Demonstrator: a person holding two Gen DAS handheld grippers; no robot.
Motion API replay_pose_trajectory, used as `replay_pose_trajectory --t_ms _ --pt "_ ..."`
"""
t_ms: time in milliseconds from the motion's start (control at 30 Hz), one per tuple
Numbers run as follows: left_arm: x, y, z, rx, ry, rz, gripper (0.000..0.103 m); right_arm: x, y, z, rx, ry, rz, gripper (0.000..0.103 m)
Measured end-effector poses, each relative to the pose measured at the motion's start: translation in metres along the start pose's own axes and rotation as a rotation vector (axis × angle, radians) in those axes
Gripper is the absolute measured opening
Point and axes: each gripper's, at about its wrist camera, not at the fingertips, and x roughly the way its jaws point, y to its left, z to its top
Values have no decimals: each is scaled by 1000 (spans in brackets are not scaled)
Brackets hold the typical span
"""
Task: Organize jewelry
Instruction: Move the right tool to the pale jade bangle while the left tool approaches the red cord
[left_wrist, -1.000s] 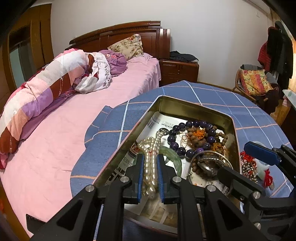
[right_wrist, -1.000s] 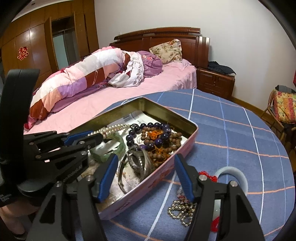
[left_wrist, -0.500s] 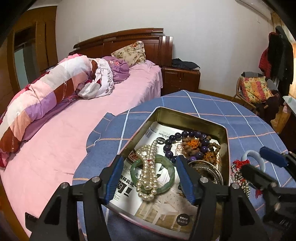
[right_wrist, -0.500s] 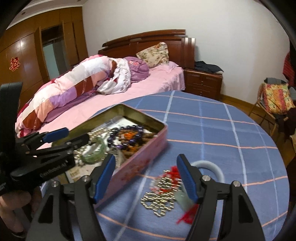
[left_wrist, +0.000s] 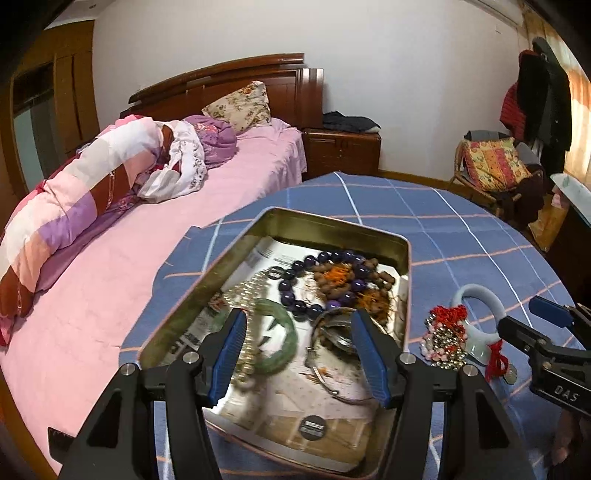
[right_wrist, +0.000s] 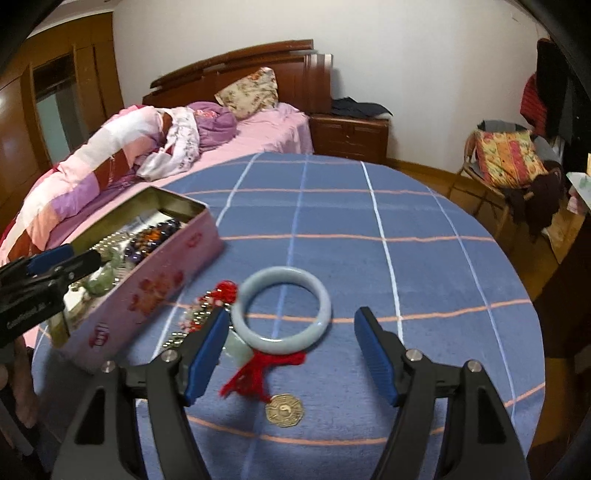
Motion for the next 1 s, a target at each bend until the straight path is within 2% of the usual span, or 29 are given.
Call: replay_pose_trajectory --t_ms 167,233,267,600,733,867,1000 --pt "3 -9 -1 15 9 0 60 7 3 4 -17 24 5 74" --pt "3 -11 -1 18 10 -2 60 10 3 6 -21 33 19 77" --pt "3 -11 -1 19 11 -3 60 14 3 6 -21 48 28 79" --pt "5 -20 1 38 11 -14 60 42 5 7 -46 156 5 80" --pt "4 -23 1 47 10 -20 60 41 4 7 -73 153 -15 78" --pt "1 -30 2 61 4 -35 60 33 -9 7 -28 145 -5 78" --pt "0 -44 3 91 -2 -50 60 18 -27 5 12 112 -35 78"
